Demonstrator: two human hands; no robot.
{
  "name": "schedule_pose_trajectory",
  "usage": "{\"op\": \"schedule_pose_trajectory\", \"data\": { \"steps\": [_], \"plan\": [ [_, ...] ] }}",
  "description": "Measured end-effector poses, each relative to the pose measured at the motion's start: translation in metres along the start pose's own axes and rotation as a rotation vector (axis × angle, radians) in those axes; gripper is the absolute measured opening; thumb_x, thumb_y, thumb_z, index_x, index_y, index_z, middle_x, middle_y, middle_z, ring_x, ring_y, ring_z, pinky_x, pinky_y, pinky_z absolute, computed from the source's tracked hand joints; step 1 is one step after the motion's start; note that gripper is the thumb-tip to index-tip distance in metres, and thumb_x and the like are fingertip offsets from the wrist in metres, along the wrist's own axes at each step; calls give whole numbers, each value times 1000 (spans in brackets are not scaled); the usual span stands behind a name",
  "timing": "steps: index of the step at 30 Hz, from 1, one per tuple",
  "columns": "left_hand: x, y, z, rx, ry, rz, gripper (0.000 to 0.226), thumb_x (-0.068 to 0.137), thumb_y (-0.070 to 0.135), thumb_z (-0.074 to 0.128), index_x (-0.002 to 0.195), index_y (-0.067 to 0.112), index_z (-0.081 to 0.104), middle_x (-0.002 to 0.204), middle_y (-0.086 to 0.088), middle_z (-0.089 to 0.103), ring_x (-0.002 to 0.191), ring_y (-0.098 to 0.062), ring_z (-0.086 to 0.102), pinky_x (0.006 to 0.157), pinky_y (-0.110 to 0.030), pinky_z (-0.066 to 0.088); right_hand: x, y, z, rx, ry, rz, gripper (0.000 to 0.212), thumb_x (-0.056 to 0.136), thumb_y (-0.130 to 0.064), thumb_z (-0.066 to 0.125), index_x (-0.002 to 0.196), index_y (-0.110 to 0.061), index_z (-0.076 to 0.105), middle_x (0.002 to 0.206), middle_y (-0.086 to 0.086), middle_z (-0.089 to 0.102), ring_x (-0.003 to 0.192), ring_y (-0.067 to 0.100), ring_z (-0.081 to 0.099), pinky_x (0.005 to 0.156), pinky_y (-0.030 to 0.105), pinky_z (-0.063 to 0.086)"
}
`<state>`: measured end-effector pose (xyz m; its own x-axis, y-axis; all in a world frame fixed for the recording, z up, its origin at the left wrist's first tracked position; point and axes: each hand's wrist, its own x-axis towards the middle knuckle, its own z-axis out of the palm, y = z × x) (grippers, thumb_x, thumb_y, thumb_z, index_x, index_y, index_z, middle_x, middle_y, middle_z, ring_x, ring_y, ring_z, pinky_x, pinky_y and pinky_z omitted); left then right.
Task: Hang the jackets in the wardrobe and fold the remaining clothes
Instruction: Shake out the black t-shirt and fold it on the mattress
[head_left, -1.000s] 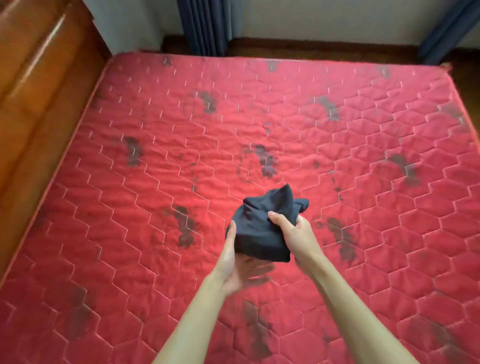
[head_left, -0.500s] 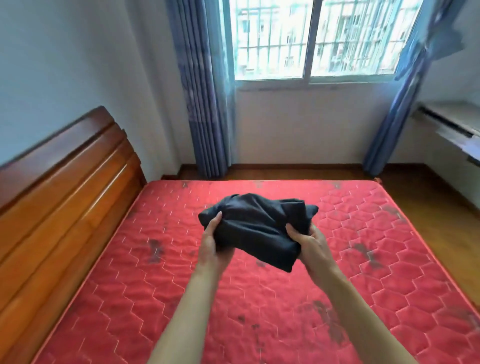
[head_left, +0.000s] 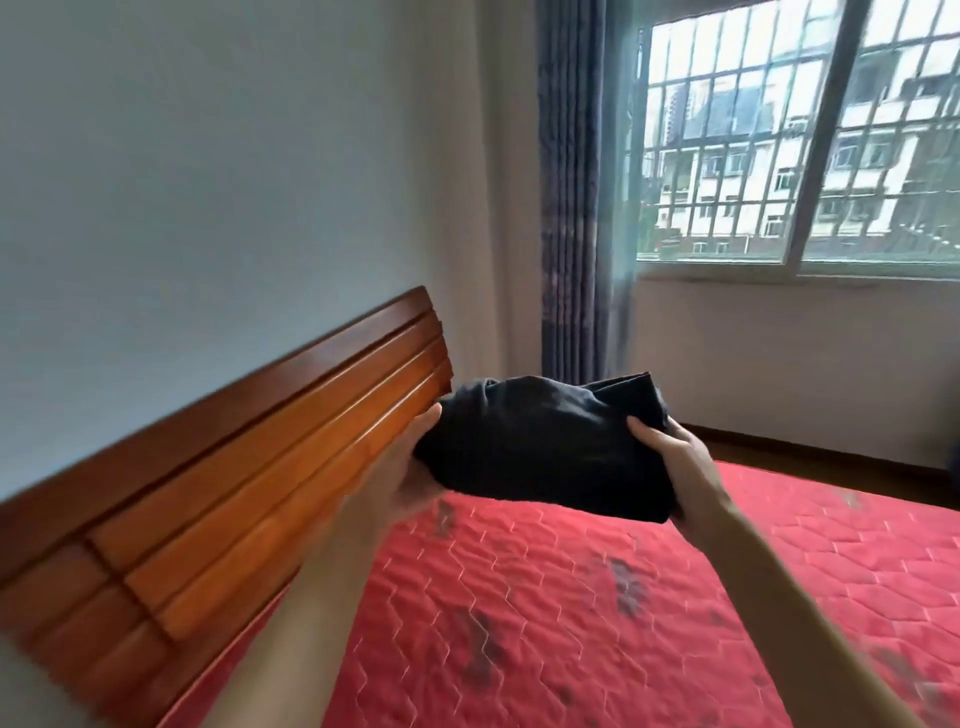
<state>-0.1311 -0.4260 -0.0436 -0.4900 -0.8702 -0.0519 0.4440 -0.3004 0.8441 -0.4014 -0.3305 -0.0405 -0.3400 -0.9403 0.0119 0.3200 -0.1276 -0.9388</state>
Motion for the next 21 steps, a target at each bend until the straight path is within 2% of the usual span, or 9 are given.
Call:
{"op": "schedule_pose_trajectory", "data": {
  "steps": [2,3,6,8,10,13,15,17,21],
  "plan": [
    [-41,12,-7,46,49,44,61,70,44,86,122,15,72,134,-14,64,118,-28,65,85,-39,58,-9,6,21,-7,-64,17,22,92,-15,64,111,-24,72,101,3,77,88,18,71,80,34,55],
    [-62,16,-13,72,80,61,62,70,48,85,122,17,72,131,-12,66,118,-26,65,86,-38,58,-14,12,33,-9,-109,32,23,92,-17,64,111,-25,73,103,4,76,91,20,71,81,34,55],
    [-122,26,-41,77,238,68,59,91,53,59,138,16,59,142,-10,58,129,-24,57,96,-37,55,-32,30,75,-21,-255,83,24,92,-17,64,113,-24,73,105,5,76,93,20,71,82,34,55],
    [-160,34,-63,37,378,54,58,94,49,55,140,14,57,140,-10,59,125,-21,60,92,-34,57,-48,42,107,-33,-351,112,23,94,-15,62,111,-24,72,101,3,77,88,16,72,78,30,55],
    [-198,44,-80,53,531,44,59,87,48,61,134,13,62,131,-11,66,116,-22,66,84,-32,60,-64,54,140,-44,-460,146,21,95,-15,60,108,-26,72,101,3,77,89,15,73,78,30,55],
    [-258,57,-97,178,703,42,63,75,52,71,124,12,68,123,-12,70,106,-21,71,78,-31,59,-86,72,189,-59,-593,203,21,95,-16,61,105,-29,73,104,5,76,98,22,72,90,37,54],
    [-299,65,-106,238,759,55,61,69,50,83,117,14,71,118,-10,73,102,-20,73,81,-32,54,-103,83,222,-72,-673,228,21,95,-17,62,103,-31,75,104,5,76,101,24,71,95,40,53],
    [-339,70,-117,312,826,82,63,66,45,87,120,18,70,120,-8,72,108,-21,70,88,-33,52,-122,93,257,-93,-759,236,20,95,-18,62,102,-31,75,103,4,76,101,23,71,95,40,53],
    [-423,81,-144,361,1090,176,36,79,33,79,111,16,75,112,-9,75,107,-27,70,95,-39,54,-167,116,327,-106,-916,257,19,95,-17,61,101,-28,75,102,2,77,98,18,71,91,34,53]
  ]
}}
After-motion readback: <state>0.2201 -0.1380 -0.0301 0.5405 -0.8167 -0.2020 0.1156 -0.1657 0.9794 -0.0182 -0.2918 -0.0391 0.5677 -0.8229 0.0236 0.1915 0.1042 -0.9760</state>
